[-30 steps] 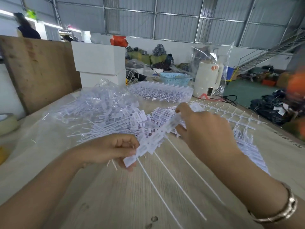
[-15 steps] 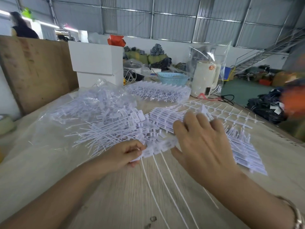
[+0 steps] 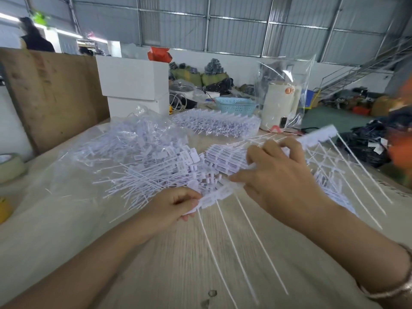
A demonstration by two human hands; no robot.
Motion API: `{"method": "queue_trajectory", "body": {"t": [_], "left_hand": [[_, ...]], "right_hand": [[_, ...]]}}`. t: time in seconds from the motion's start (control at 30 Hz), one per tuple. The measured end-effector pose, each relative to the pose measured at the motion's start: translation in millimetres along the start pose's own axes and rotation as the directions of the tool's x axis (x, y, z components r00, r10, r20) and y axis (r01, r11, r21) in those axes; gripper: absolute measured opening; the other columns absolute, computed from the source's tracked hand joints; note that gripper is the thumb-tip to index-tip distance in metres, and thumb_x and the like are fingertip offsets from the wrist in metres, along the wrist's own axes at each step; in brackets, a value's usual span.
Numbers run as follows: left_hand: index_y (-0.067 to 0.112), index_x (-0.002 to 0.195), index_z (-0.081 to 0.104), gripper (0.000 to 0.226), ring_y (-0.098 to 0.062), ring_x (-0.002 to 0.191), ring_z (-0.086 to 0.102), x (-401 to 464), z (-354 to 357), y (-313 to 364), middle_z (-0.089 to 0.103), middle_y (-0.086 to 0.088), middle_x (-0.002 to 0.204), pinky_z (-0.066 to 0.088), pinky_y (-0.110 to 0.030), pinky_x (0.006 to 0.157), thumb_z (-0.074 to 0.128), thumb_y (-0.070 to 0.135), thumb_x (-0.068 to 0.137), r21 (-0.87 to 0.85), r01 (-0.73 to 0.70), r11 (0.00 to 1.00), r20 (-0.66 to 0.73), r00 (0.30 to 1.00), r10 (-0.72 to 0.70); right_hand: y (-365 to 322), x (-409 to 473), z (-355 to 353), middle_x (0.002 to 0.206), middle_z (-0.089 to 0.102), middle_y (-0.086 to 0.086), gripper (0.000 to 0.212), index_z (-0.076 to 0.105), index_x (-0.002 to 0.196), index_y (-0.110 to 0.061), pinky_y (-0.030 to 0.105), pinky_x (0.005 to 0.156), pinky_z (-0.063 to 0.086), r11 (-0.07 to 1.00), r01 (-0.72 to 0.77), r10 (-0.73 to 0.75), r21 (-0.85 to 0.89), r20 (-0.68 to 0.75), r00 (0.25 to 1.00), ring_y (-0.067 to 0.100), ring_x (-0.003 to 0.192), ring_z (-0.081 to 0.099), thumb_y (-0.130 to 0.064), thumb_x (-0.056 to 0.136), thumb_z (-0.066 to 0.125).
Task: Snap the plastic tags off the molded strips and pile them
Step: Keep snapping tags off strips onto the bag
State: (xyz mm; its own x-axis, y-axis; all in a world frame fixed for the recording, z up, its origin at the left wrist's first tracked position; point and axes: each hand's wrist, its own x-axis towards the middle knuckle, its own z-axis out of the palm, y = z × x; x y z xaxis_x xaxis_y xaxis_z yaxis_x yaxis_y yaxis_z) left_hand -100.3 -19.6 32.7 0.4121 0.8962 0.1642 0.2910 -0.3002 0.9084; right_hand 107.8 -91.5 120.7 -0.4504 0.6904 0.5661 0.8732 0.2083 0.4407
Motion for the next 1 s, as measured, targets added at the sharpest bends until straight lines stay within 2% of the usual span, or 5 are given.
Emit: {"method": "queue_trajectory", "body": {"t": [0.17, 0.3, 0.4, 0.5, 1.0], "left_hand": [[0.037, 0.09, 0.063, 0.019, -0.004, 0.063, 0.063, -0.3, 8.1, -6.2, 0.066, 0.024, 0.076, 0.048, -0.018, 0.059, 0.059, 0.019, 0.091, 0.218, -0.152, 0.964, -0.092, 0.98, 0.176], [0.038, 0.09, 0.058, 0.02, 0.007, 0.072, 0.061, -0.2, 13.9, -8.8, 0.063, 0.033, 0.079, 0.04, -0.006, 0.063, 0.059, 0.019, 0.091, 0.355, -0.316, 0.88, -0.021, 0.938, 0.345], [0.025, 0.098, 0.063, 0.009, 0.004, 0.069, 0.058, -0.4, 14.7, -10.8, 0.063, 0.022, 0.076, 0.04, -0.01, 0.06, 0.056, 0.021, 0.092, 0.419, -0.412, 0.809, 0.024, 0.896, 0.443], [0.02, 0.104, 0.061, 0.018, -0.002, 0.067, 0.056, -2.1, 14.8, -14.1, 0.063, 0.011, 0.081, 0.044, -0.022, 0.059, 0.051, 0.029, 0.092, 0.465, -0.438, 0.769, 0.071, 0.885, 0.46], [0.022, 0.107, 0.06, 0.02, -0.008, 0.072, 0.052, -6.6, 11.2, -9.7, 0.061, 0.008, 0.088, 0.044, -0.029, 0.062, 0.059, 0.031, 0.089, 0.665, -0.377, 0.645, 0.132, 0.909, 0.396]], "right_hand": [[16.0, -16.6, 38.3, 0.117, 0.043, -0.01, 0.049, 0.03, 0.132, -0.056, 0.045, 0.103, -0.005, 0.946, -0.261, 0.079, 0.192, 0.644, 0.761, 0.013, 0.119, 0.038, -0.057, 0.086, 0.047], [-15.5, -7.4, 62.2, 0.132, 0.049, -0.009, 0.044, 0.041, 0.133, -0.042, 0.039, 0.103, 0.003, 0.789, -0.308, -0.064, 0.532, 0.569, 0.82, 0.009, 0.127, 0.038, -0.056, 0.091, 0.039], [-32.3, -1.7, 77.3, 0.093, 0.062, -0.009, 0.031, 0.06, 0.111, -0.024, 0.031, 0.089, 0.032, 0.602, -0.341, -0.183, 0.722, 0.54, 0.821, 0.006, 0.092, 0.054, -0.045, 0.096, 0.043], [-28.4, -5.2, 86.4, 0.067, 0.052, -0.016, 0.017, 0.062, 0.083, -0.026, 0.021, 0.065, 0.037, 0.411, -0.434, -0.188, 0.802, 0.54, 0.82, -0.001, 0.063, 0.047, -0.04, 0.091, 0.056], [-30.1, -12.3, 105.4, 0.066, 0.053, -0.013, 0.01, 0.064, 0.078, -0.037, 0.024, 0.067, 0.037, 0.271, -0.483, -0.106, 0.833, 0.524, 0.845, 0.0, 0.062, 0.048, -0.031, 0.087, 0.064]]}}
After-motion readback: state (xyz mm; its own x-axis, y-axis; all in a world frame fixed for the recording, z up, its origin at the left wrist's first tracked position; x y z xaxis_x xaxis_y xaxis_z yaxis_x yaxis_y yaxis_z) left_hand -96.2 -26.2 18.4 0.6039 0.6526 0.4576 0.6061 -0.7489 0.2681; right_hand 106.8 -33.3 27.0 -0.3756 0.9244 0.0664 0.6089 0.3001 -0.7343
